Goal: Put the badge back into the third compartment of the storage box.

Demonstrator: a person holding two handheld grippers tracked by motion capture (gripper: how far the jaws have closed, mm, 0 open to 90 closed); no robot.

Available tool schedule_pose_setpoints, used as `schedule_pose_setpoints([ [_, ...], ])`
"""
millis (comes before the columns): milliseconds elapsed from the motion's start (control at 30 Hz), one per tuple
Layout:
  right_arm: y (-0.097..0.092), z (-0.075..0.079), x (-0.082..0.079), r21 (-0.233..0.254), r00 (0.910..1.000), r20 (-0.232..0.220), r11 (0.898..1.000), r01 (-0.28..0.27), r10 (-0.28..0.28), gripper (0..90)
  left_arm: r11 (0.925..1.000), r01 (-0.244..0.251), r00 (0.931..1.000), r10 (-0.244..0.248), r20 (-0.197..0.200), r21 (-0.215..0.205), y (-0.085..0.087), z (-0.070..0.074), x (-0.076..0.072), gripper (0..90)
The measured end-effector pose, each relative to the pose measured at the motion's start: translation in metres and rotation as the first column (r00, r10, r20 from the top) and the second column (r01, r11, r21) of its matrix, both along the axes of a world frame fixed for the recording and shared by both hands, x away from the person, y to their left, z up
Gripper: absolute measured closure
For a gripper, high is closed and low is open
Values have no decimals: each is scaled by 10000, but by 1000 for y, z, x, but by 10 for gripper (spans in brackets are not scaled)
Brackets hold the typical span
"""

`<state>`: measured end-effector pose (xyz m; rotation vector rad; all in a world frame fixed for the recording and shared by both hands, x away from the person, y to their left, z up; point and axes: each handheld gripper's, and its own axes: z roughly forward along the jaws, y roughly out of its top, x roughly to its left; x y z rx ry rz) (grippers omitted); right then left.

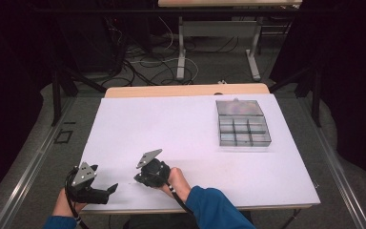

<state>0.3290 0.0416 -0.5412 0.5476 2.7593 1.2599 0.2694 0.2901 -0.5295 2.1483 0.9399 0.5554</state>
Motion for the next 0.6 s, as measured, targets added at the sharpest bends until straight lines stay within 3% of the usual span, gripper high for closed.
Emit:
schedule_pose_setpoints([
  [600, -32, 12, 0, -24, 9965, 503, 9978, 666, -664, 881, 10000, -20, 10000, 20, 23, 3, 0, 0, 0, 2],
])
